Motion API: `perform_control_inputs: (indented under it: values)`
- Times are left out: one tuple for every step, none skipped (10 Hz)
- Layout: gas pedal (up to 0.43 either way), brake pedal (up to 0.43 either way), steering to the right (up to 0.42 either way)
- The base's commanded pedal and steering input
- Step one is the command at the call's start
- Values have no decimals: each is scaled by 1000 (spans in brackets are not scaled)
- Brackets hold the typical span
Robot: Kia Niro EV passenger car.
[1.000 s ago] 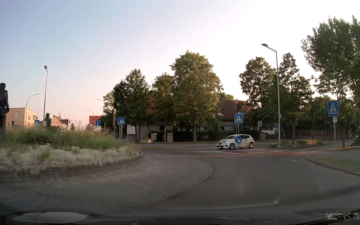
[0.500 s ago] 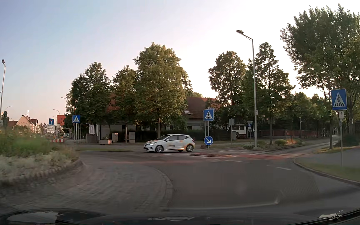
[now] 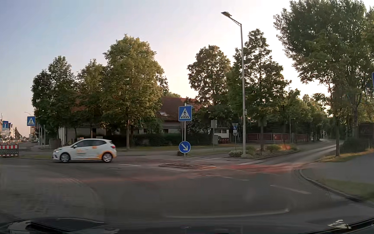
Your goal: Follow the waypoints while adhering to traffic rules and regulations
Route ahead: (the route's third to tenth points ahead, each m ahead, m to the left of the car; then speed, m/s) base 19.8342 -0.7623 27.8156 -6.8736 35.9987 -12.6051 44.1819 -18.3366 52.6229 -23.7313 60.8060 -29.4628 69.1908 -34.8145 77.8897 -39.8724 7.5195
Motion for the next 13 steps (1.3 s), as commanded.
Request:
perform_control_inputs:
  values:
    - [197,18,135]
    - [197,12,138]
    - [197,18,139]
    - [197,18,140]
    - [197,18,142]
    - [197,6,145]
    - [209,18,149]
    - [209,18,152]
    - [209,12,154]
    - [209,18,155]
    - [209,18,157]
    - [209,18,158]
    - [209,18,158]
